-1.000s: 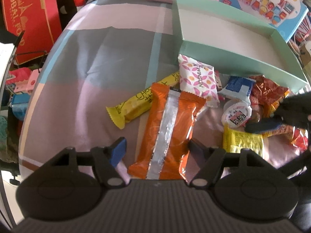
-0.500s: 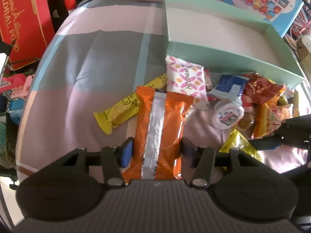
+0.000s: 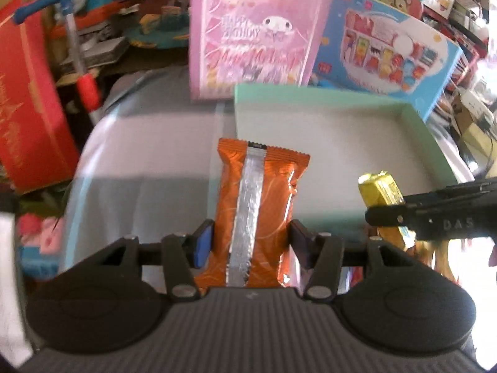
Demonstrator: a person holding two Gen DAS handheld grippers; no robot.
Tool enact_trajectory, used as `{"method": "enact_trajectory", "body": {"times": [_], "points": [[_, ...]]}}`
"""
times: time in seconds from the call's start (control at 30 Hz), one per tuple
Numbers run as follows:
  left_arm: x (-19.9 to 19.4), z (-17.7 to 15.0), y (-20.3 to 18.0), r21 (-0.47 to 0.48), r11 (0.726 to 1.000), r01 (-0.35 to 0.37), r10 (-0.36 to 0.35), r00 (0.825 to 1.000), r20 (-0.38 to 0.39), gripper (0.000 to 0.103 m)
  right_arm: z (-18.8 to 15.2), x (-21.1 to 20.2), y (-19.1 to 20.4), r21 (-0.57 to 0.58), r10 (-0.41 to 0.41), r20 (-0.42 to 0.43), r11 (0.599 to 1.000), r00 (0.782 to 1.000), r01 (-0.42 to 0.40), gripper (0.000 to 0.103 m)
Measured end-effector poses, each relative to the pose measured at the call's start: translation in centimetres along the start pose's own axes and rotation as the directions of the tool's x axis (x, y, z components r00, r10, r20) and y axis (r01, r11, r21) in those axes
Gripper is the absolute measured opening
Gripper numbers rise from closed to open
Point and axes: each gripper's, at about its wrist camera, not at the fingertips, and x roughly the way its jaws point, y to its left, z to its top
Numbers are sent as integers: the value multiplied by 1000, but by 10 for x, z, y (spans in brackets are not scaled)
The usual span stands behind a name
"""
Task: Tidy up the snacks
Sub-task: 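Place the orange bar and yellow packet side by side in the green tray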
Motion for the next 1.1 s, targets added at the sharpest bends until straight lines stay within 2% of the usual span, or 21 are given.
{"method": "enact_trajectory", "body": {"times": [0.17,0.3,0.5,0.57,0.63,0.73,0.8,0.83,0.87,0.93,0.97,1.0,1.1], "points": [[69,66,-17,47,999,-8,8,1000,-15,52,61,47,-40,201,-39,5,979,999,38,47],[126,97,-31,59,998,-20,24,998,-59,52,99,90,-55,291,-52,-9,955,999,53,47],[178,115,-32,70,997,-42,49,993,-107,49,136,140,-74,336,-35,-43,941,998,47,47],[186,117,-30,69,997,-47,54,993,-106,41,139,163,-70,340,-31,-55,939,998,48,47],[192,117,-29,70,997,-38,45,994,-104,41,141,174,-72,330,-40,-65,942,997,59,47],[193,117,-34,103,993,-50,59,994,-87,50,143,182,-73,320,-26,-55,947,998,42,51],[189,117,-38,117,993,-32,43,994,-95,69,145,181,-73,322,3,-51,947,999,14,72],[182,118,-41,121,992,-22,34,995,-95,74,145,176,-72,315,-5,-36,949,999,16,87],[176,118,-44,129,991,-31,42,996,-85,87,145,171,-70,305,-18,-19,952,1000,23,91],[160,117,-48,154,987,-37,46,998,-50,95,145,160,-67,300,-7,-3,954,1000,7,92],[153,117,-48,158,986,-47,54,998,-42,102,144,155,-67,302,1,1,953,1000,-2,98],[143,115,-48,160,986,-54,59,998,-26,103,142,148,-66,302,0,13,953,1000,-4,102],[119,109,-40,160,986,-41,43,999,-8,103,130,122,-56,290,-3,41,957,999,-9,103]]}}
